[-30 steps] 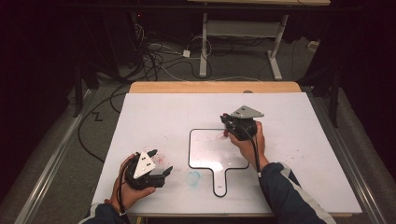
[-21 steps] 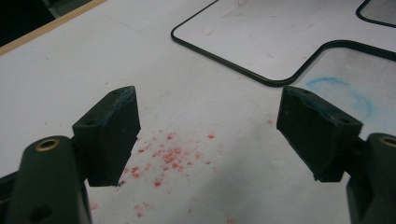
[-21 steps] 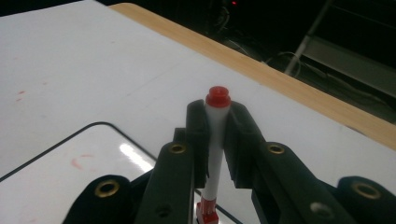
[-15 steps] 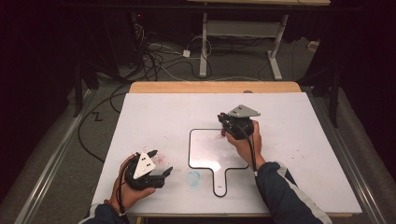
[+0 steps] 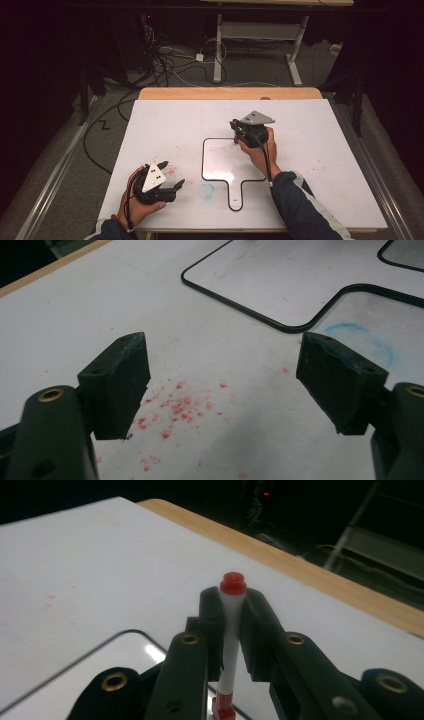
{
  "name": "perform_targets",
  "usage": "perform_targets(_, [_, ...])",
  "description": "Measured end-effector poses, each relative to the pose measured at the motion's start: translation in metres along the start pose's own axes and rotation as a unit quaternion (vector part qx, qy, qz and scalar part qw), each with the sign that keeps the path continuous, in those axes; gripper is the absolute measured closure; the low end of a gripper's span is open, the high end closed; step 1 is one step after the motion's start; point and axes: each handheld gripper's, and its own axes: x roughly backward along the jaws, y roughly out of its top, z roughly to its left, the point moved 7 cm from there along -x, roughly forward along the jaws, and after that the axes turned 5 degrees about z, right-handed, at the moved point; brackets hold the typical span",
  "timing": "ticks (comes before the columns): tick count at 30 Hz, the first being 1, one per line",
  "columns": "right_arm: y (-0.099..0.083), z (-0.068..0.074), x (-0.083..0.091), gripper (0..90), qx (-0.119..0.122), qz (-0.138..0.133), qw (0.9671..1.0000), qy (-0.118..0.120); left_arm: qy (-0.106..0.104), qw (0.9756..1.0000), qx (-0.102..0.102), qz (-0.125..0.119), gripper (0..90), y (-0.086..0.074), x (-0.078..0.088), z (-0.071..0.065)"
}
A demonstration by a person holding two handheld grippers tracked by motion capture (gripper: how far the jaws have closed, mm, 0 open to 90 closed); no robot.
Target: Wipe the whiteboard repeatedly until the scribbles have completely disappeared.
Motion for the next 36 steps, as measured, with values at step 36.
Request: perform_targets(36, [-0.006,0.0,0.011,81.7,-0.002,0.0,0.9999,-0.01,-0.004,1.0,-0.001,0.003,20.6,-0.001,-0.001,-0.001])
